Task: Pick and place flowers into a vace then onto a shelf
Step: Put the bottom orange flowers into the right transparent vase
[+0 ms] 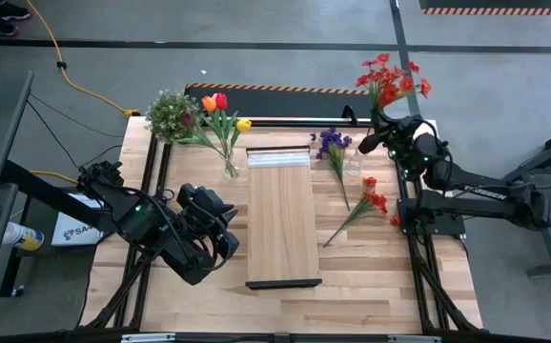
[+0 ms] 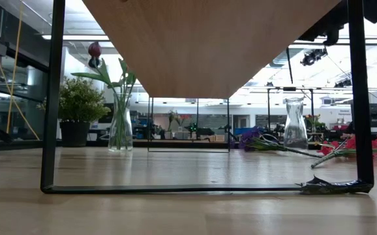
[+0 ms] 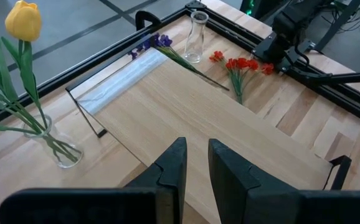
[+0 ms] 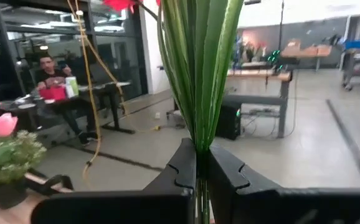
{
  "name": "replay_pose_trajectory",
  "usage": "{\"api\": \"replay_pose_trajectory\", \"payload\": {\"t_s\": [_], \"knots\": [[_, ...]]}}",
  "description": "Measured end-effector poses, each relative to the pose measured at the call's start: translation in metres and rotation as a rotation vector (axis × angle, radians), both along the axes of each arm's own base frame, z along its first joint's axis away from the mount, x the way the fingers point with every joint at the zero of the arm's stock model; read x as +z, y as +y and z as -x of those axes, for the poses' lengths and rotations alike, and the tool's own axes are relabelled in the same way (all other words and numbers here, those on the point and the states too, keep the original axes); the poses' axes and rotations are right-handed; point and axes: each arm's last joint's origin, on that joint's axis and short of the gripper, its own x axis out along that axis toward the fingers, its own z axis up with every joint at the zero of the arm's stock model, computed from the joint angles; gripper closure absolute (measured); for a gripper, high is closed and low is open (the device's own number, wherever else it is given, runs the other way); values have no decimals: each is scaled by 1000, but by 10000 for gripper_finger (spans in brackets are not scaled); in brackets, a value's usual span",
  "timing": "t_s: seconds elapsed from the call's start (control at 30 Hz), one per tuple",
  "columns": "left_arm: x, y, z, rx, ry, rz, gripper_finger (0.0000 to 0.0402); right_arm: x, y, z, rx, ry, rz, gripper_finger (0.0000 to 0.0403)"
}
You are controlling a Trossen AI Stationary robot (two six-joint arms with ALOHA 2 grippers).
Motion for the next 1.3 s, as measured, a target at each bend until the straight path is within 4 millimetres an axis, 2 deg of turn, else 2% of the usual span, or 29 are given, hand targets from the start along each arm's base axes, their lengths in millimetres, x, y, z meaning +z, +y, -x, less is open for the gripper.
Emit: {"api": "replay_pose_trajectory", "payload": {"t_s": [0.13,0.37,0.97,1.17,1.3], "knots": [[0,0,0,-2,2,-2,300,-10,-2,-3,-3,30,-34,394],[0,0,0,0,0,0,300,-37,-1,0,-8,-16,-54,394],[0,0,0,1,-1,0,300,-47,-1,0,-27,52,-79,394],[0,0,0,1,-1,0,300,-77,0,3,-26,-6,-125,393],[0,0,0,1,-1,0,300,-88,2,7,-25,-72,-127,392]]}}
